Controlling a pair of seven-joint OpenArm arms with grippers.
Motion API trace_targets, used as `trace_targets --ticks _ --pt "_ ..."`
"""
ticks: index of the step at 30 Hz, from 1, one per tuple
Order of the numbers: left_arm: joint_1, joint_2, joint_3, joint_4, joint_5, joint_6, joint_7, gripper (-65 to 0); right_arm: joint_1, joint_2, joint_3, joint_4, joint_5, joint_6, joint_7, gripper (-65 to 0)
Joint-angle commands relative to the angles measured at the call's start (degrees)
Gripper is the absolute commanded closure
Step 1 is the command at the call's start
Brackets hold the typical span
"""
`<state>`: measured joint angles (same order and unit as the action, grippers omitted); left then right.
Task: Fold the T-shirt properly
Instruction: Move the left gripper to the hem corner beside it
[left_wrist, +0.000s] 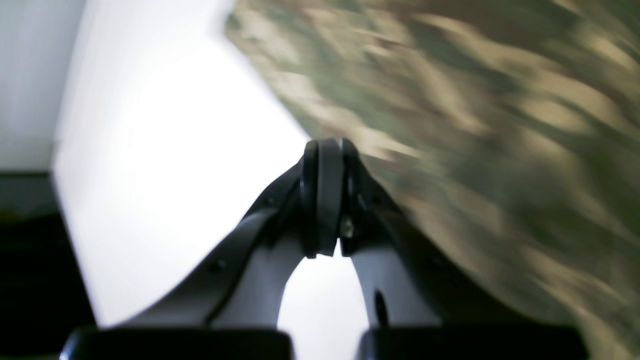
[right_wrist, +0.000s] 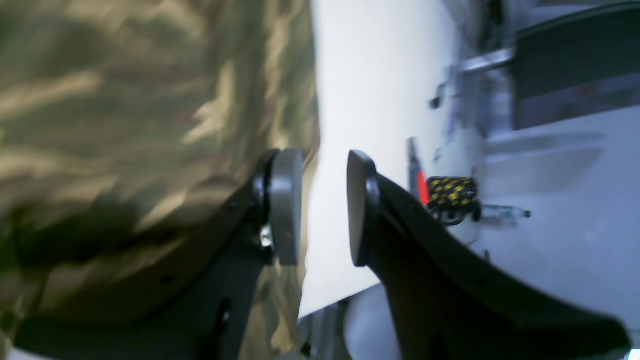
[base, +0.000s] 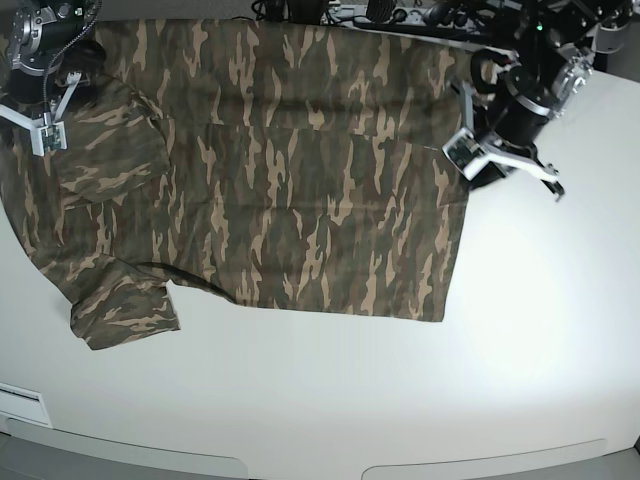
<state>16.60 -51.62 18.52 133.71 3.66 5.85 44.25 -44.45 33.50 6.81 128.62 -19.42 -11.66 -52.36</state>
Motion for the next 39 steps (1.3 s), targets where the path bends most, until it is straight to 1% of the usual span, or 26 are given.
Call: trace_targets --ticks 1,4,6,8,10,11,14,18,20,21,22,24,25,26,27,28,29,36,39 --pt "-1.2 -0.5 -3.9 -0.3 -0.6 1.1 -1.8 0.0 0.5 0.8 0.4 1.0 -1.1 -0.5 0.2 -18.5" --pt "-3.8 -0.3 -12.8 -4.5 -5.4 1.1 -4.6 0.0 2.0 0.8 0.4 1.0 -0.8 -0.6 0.2 -18.5" --pt "-6.6 0.3 -17.2 -8.8 -8.8 1.1 -6.4 0.0 2.6 0.8 0.4 1.0 -0.8 -0.6 0.3 -18.5" --pt "-10.2 1.4 -19.9 -14.3 -12.5 1.0 -8.3 0.0 2.8 0.8 0.4 1.0 -0.7 -0.6 0.5 -18.5" --pt "-14.8 3.3 -21.5 -21.6 -16.7 0.8 -9.9 0.0 3.4 0.8 0.4 1.0 0.3 -0.5 0.7 -18.5" --pt "-17.4 4.4 -22.1 -25.7 -19.3 -0.8 -10.4 0.0 3.4 0.8 0.4 1.0 0.5 -0.6 0.8 -18.5" --pt "-25.0 8.0 -22.4 -38.6 -28.4 -12.1 -10.7 0.0 3.5 0.8 0.4 1.0 1.6 -0.5 1.2 -18.5" --pt "-34.1 13.3 -22.4 -56.3 -39.9 -25.4 -10.8 0.0 3.5 0.8 0.4 1.0 1.6 -0.6 1.2 -18.5" --pt "-38.4 15.6 -22.4 -64.9 -45.2 -29.7 -9.9 0.0 3.5 0.8 0.4 1.0 1.6 -0.6 1.6 -18.5" --pt "-40.3 16.6 -22.3 -68.6 -47.7 -30.6 -8.8 0.0 3.5 0.8 0.4 1.0 1.6 -0.5 1.6 -18.5" --pt "-42.2 17.6 -22.4 -72.0 -49.9 -30.8 -7.5 0.0 3.5 0.8 0.4 1.0 1.6 -0.5 1.6 -18.5" --pt "-45.3 19.5 -22.4 -77.5 -51.9 -30.7 -6.0 -0.2 3.5 0.8 0.4 1.0 1.6 -0.5 1.7 -18.5" --pt "-46.4 20.4 -22.4 -79.6 -52.2 -30.7 -5.7 -8.0 3.5 0.8 0.4 1.0 1.6 -0.5 1.8 -18.5" --pt "-47.4 21.4 -22.3 -81.4 -52.3 -30.7 -5.0 -17.5 3.5 0.8 0.4 1.0 1.6 -0.5 1.8 -18.5" --pt "-48.2 22.3 -22.3 -82.5 -52.2 -30.9 -4.4 -25.5 3.5 0.8 0.4 1.0 1.6 -0.5 1.8 -18.5" --pt "-48.7 23.1 -22.3 -83.2 -52.2 -30.9 -3.8 -31.1 3.5 0.8 0.4 1.0 1.6 -0.5 1.8 -18.5" --pt "-49.2 24.0 -22.3 -83.8 -52.2 -30.8 -3.0 -32.8 3.5 0.8 0.4 1.0 1.6 -0.5 1.8 -18.5" --pt "-50.1 30.3 -22.3 -85.6 -52.2 -30.5 0.9 -32.7 3.5 0.8 0.4 1.0 1.6 -0.6 1.8 -18.5" --pt "-49.7 32.4 -21.6 -85.6 -51.9 -30.5 1.3 -32.7 3.5 0.8 0.4 1.0 1.6 -0.6 1.8 -18.5"
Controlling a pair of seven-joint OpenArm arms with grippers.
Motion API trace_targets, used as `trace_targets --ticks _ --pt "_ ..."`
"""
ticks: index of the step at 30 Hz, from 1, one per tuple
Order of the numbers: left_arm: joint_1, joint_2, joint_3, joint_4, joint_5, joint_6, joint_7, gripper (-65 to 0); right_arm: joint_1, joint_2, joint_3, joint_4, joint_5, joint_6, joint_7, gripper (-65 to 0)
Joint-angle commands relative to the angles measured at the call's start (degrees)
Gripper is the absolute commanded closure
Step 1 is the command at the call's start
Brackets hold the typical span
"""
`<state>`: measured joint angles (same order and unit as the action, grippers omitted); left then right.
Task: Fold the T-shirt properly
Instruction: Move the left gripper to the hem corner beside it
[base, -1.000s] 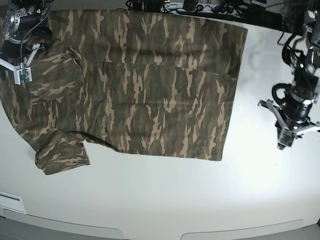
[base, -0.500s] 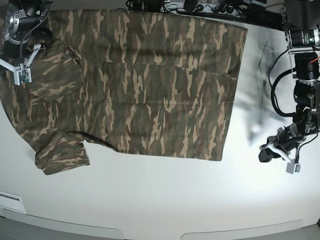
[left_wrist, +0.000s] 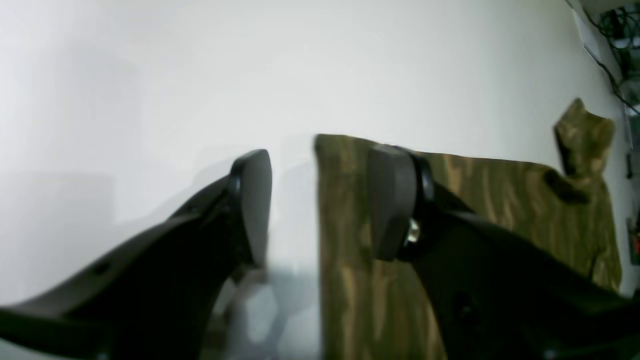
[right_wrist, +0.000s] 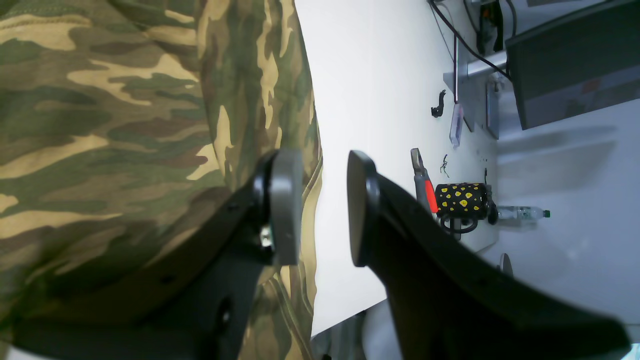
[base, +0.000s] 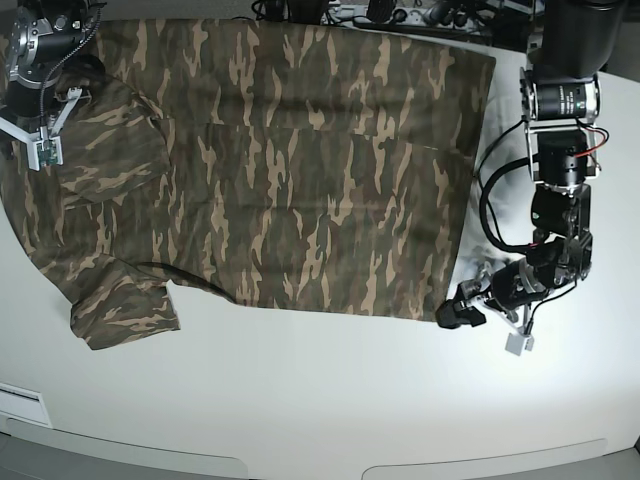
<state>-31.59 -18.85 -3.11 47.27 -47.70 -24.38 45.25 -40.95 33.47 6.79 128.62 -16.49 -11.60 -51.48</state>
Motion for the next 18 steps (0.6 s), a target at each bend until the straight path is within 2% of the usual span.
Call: trace_targets --ticks 1,7,11,13,16,18 --pt "-1.4 0.2 0.9 0.8 -0.4 -0.3 0.3 -32.7 0.0 0.8 0.4 1.0 -1.3 -0.6 0.9 -18.5" --pt "-1.3 1.7 7.5 0.8 1.1 -0.5 1.2 -32.7 0.0 0.8 0.4 1.0 -1.3 -0.6 0.9 -18.5" --pt "-1.3 1.8 8.9 0.8 1.0 -0.5 1.1 -31.0 0.0 0.8 0.4 1.0 -1.3 -0.6 0.9 -18.5" --pt "-1.4 1.7 8.9 0.8 1.1 -0.2 1.1 -22.2 0.0 0.8 0.4 1.0 -1.3 -0.6 0.9 -18.5" --pt "-1.5 1.5 8.9 0.8 1.1 3.0 1.1 -0.4 0.0 0.8 0.4 1.0 -1.3 -0.6 2.5 -18.5" --pt "-1.5 1.4 8.9 0.8 1.1 3.7 1.1 0.0 0.9 0.8 0.4 1.0 -1.3 -0.6 3.3 -18.5"
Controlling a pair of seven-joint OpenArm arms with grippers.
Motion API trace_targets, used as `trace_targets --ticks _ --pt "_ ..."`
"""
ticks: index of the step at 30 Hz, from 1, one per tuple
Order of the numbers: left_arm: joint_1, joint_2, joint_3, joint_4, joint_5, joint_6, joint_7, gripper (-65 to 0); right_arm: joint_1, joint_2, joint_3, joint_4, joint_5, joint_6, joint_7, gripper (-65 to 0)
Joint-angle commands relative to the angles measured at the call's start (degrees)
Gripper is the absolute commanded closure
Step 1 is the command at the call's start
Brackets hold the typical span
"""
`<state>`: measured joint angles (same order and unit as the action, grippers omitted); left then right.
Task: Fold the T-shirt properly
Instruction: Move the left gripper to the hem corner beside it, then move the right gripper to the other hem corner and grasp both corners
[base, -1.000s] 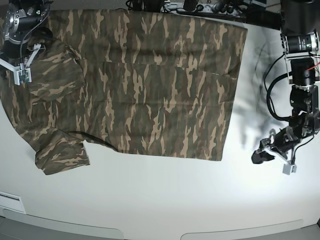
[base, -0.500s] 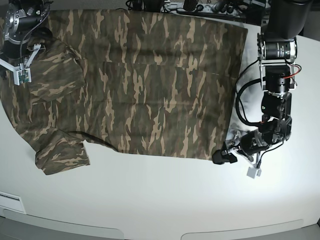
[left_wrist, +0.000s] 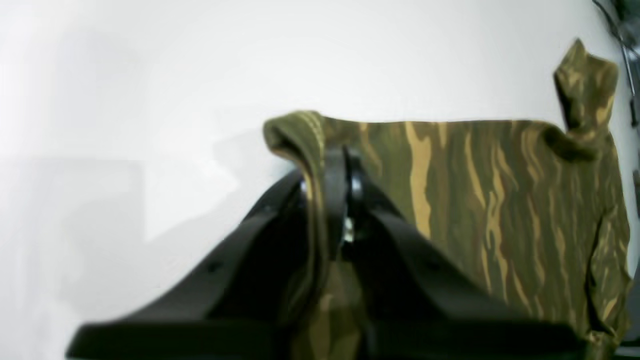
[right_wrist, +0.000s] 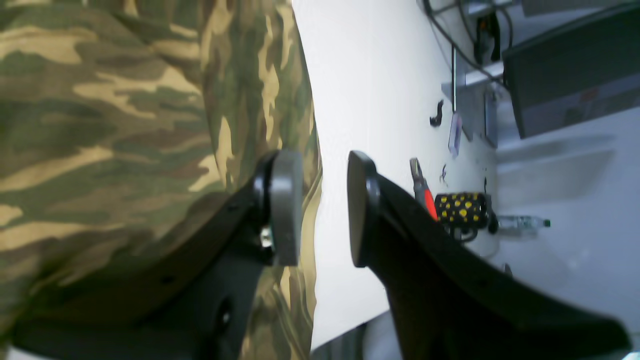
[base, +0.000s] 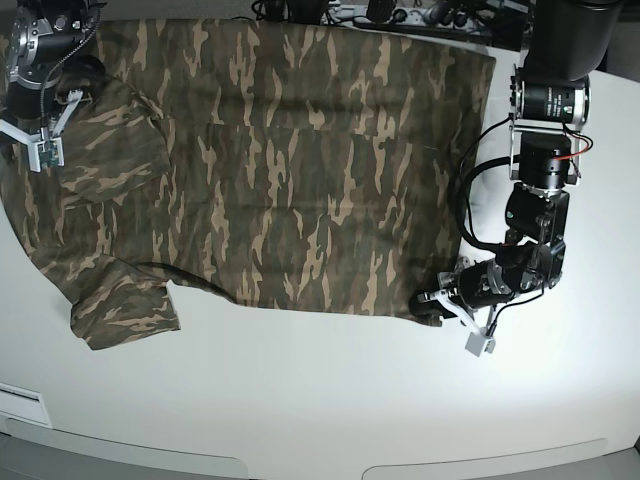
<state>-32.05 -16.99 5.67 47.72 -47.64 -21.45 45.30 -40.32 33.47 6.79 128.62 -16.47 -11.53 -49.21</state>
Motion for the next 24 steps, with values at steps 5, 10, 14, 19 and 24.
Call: trace_targets --ticks 5,10,14,19,24 --pt "-1.0 -0.4 0.1 0.3 4.4 0.4 1.1 0.0 7.2 0.9 0.4 1.0 0.4 -0.6 1.4 -18.5" --pt "-0.8 -0.3 0.1 0.3 8.9 0.5 1.7 0.0 18.0 0.8 0.4 -3.8 8.6 3.0 5.4 -29.8" --pt "-0.8 -0.3 0.1 0.3 10.1 0.5 2.0 0.0 28.7 0.8 0.4 -13.8 17.1 7.1 8.5 -37.0" --pt "-0.3 -0.3 0.1 0.3 11.4 0.5 2.4 0.0 42.8 0.8 0.4 -31.9 28.1 13.9 8.7 -37.1" --pt "-0.3 -0.3 0.1 0.3 11.1 0.5 2.3 0.0 55.9 0.8 0.4 -50.4 39.6 23.9 8.4 -37.1"
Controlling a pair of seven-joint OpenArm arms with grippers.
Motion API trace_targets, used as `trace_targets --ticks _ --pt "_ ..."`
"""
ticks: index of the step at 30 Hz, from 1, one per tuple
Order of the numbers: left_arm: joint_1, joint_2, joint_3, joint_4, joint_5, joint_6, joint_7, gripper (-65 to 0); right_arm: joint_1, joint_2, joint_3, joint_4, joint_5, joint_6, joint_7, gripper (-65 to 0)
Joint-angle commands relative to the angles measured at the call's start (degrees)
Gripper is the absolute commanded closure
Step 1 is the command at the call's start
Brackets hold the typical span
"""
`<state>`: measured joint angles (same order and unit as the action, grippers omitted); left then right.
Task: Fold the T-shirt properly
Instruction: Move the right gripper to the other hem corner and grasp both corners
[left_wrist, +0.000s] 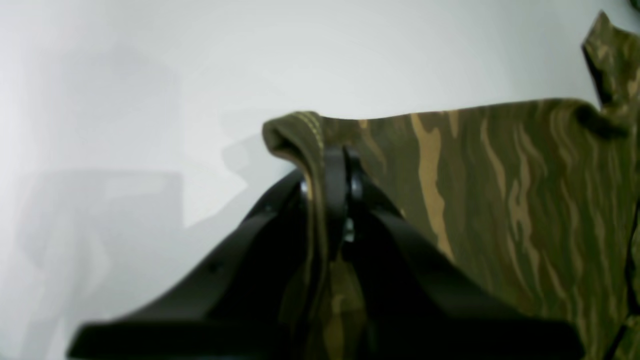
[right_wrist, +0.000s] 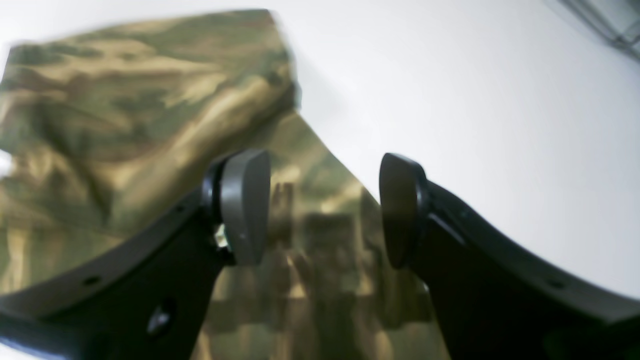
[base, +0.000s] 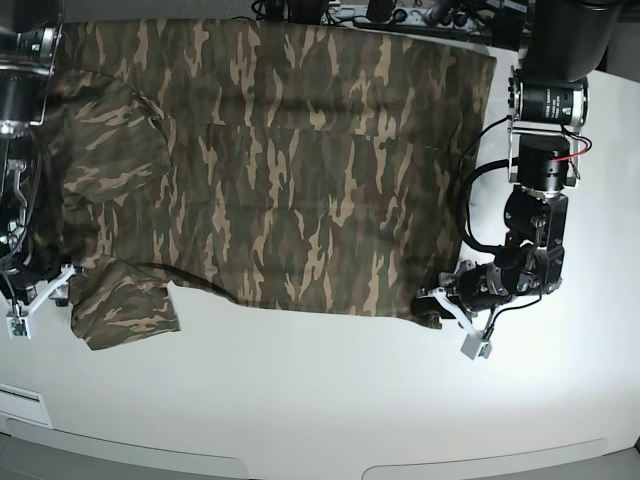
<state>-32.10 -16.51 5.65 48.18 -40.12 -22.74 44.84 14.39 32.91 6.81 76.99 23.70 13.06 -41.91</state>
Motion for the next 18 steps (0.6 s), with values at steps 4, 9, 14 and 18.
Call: trace_targets --ticks 4,9,14,18 --pt "-0.2 -0.8 0.1 -0.1 3.7 1.7 2.8 0.0 9.9 1.4 0.4 -11.5 8.8 5.3 -2.2 -37.1" --pt "-0.1 -0.8 0.1 -0.1 3.4 1.7 2.8 0.0 16.5 1.4 0.4 -22.2 21.7 11.6 -8.6 -37.1" --pt "-0.1 -0.8 0.1 -0.1 3.5 1.7 2.8 0.0 17.9 1.1 0.4 -24.8 27.2 13.9 -9.8 -37.1" --pt "-0.1 -0.8 0.1 -0.1 3.4 1.7 2.8 0.0 17.9 -0.3 0.4 -24.9 25.2 12.6 -9.5 -37.1"
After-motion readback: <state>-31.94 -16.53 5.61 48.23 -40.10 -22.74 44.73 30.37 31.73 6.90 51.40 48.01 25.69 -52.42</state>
